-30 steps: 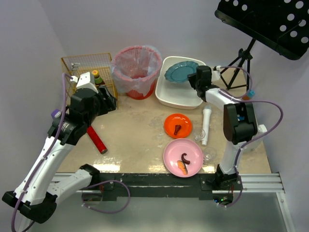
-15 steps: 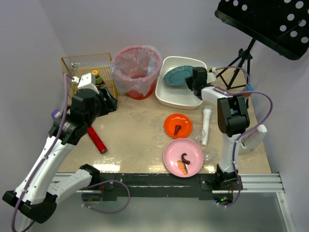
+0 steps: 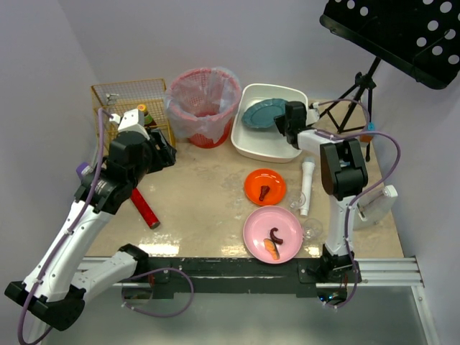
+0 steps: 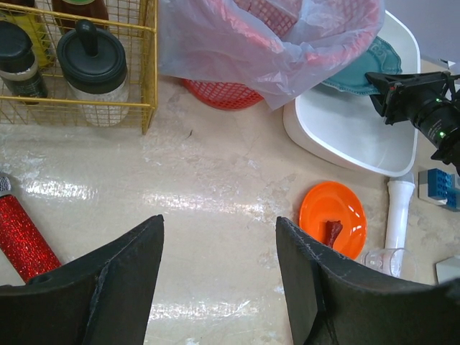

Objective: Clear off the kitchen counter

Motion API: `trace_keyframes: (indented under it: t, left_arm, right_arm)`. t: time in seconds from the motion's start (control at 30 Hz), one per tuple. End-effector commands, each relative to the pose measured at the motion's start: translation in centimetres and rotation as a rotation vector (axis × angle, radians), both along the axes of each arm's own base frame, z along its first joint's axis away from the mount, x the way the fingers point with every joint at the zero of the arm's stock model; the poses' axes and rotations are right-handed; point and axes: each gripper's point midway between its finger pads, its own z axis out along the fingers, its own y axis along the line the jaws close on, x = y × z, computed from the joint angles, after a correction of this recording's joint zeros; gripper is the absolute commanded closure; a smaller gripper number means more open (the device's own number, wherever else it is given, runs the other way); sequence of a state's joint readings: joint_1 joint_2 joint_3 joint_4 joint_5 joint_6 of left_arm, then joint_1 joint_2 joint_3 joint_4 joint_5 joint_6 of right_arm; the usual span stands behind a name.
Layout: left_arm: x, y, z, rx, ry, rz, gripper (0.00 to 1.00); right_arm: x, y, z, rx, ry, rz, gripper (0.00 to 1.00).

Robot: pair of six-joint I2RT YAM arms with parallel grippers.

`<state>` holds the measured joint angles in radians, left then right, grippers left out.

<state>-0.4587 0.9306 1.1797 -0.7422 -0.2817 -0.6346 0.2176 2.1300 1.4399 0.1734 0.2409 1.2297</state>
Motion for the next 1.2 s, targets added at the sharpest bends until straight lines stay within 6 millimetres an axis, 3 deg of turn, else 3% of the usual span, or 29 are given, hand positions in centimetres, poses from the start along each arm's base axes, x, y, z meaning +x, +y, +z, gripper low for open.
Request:
trace_keyframes:
  t: [0.0,0.3,0.37,0.43,0.73,0.9,1.17]
  left_arm:
    - [0.0,0.0,0.5,-0.005,-0.015,-0.008,0.32]
    - [-0.4,0.1,0.4,-0.003,-0.012,-0.012,0.32]
    - [-0.4,0.1,0.5,-0.004,-0.015,-0.01,0.32]
    - [-0.4,0.1,0.3,-0.003,-0.012,-0.012,0.32]
    - [-0.5,0.1,-0.3,-0.001,-0.001,-0.014,0.32]
    - [-0.6,0.1,-0.7,0.0,0.005,-0.014,0.32]
    - [-0.5,-0.2,-1.1,-0.003,0.01,-0.027,0.32]
  right_arm:
    - [3.4,0.3,7.8,0.09,-0.249,-0.046,1.0]
    - [4.5,0.0,6.9,0.094,-0.248,-0.066,0.97]
    - [4.4,0.2,6.5,0.089,-0.239,-0.061,0.88]
    - [4.4,0.1,6.2,0.083,-0.232,-0.055,0.68]
    - [4.1,0.0,5.5,0.051,-0.211,-0.026,0.34]
    - [4.0,-0.1,4.7,0.017,-0.167,-0.019,0.24]
    - [3.7,-0.6,2.8,-0.066,-0.066,-0.006,0.2]
